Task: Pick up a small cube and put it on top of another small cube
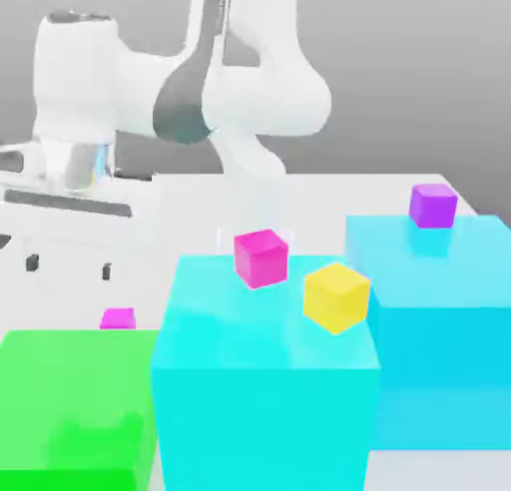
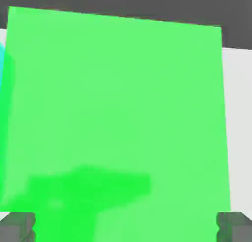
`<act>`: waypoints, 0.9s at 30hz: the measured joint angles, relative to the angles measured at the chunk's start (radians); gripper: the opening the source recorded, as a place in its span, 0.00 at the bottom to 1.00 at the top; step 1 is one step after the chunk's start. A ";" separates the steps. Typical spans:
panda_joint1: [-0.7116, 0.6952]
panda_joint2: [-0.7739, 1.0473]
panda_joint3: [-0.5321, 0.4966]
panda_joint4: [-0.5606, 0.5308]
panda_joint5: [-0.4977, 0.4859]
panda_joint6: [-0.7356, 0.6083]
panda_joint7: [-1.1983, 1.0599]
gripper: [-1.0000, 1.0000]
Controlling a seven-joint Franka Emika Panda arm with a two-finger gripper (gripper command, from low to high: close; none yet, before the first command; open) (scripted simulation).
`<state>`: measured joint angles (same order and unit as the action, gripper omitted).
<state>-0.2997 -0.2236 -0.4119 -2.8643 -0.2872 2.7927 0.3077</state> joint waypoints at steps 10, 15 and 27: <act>0.013 0.252 -0.072 -0.108 0.330 0.210 -0.379 0.50; -0.218 0.369 0.226 -0.079 0.592 0.297 -0.565 0.50; -0.458 0.478 0.460 -0.064 0.614 0.392 -0.597 0.00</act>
<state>-0.7580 0.2547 0.0483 -2.9286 0.3267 3.1847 -0.2895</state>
